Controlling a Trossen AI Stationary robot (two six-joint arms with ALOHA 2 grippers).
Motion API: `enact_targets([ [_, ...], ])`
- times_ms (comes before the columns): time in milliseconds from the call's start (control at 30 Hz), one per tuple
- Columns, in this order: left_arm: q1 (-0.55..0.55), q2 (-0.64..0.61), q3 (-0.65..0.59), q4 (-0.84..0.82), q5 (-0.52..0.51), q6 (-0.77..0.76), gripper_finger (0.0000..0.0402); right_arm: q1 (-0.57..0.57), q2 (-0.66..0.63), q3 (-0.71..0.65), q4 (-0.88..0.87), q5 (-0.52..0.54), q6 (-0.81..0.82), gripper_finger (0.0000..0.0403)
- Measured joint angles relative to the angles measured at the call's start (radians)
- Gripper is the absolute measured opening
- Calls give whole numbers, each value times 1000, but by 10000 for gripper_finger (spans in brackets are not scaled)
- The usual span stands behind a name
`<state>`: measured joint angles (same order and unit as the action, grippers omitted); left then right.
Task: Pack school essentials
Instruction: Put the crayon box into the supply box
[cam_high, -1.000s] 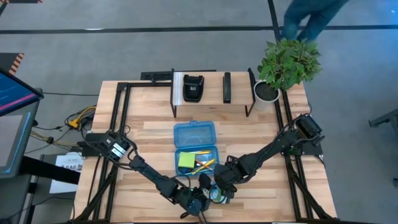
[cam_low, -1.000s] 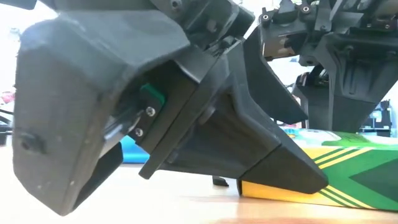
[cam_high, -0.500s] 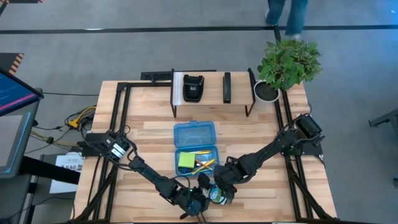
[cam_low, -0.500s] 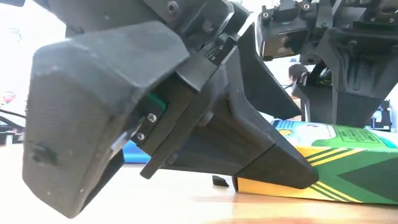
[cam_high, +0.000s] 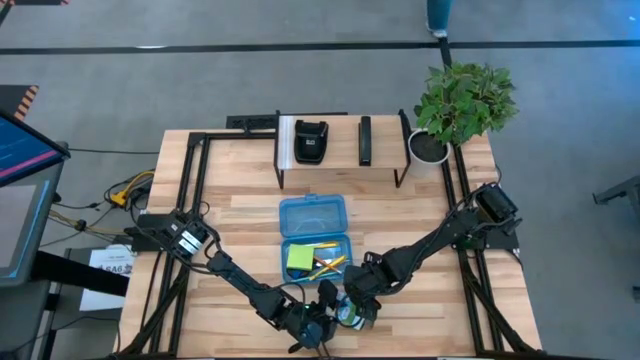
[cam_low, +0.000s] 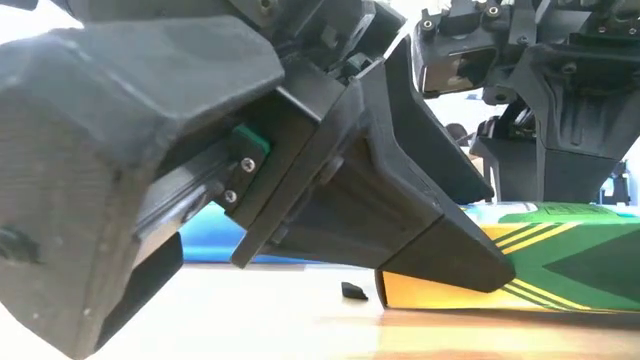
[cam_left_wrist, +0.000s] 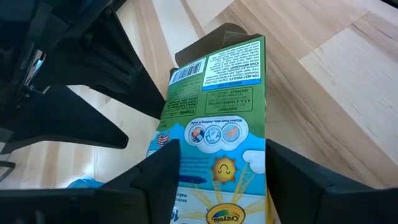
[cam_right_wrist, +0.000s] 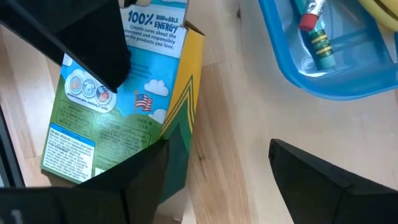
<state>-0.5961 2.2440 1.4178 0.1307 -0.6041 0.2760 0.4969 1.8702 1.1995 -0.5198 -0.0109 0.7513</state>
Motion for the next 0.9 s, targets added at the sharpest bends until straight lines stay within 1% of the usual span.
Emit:
enact_targets([
  [267, -7, 0, 1, -1, -14, -5, 204, 0, 0, 3, 0, -1, 0, 301],
  [567, -20, 0, 113, -166, -32, -14, 204, 0, 0, 62, -37, -2, -20, 301],
  [767, -22, -1, 183, -290, -37, -50, 204, 0, 0, 90, -61, 0, -41, 301],
  [900, -22, -2, 203, -334, -40, -68, 204, 0, 0, 116, -81, 7, -57, 301],
])
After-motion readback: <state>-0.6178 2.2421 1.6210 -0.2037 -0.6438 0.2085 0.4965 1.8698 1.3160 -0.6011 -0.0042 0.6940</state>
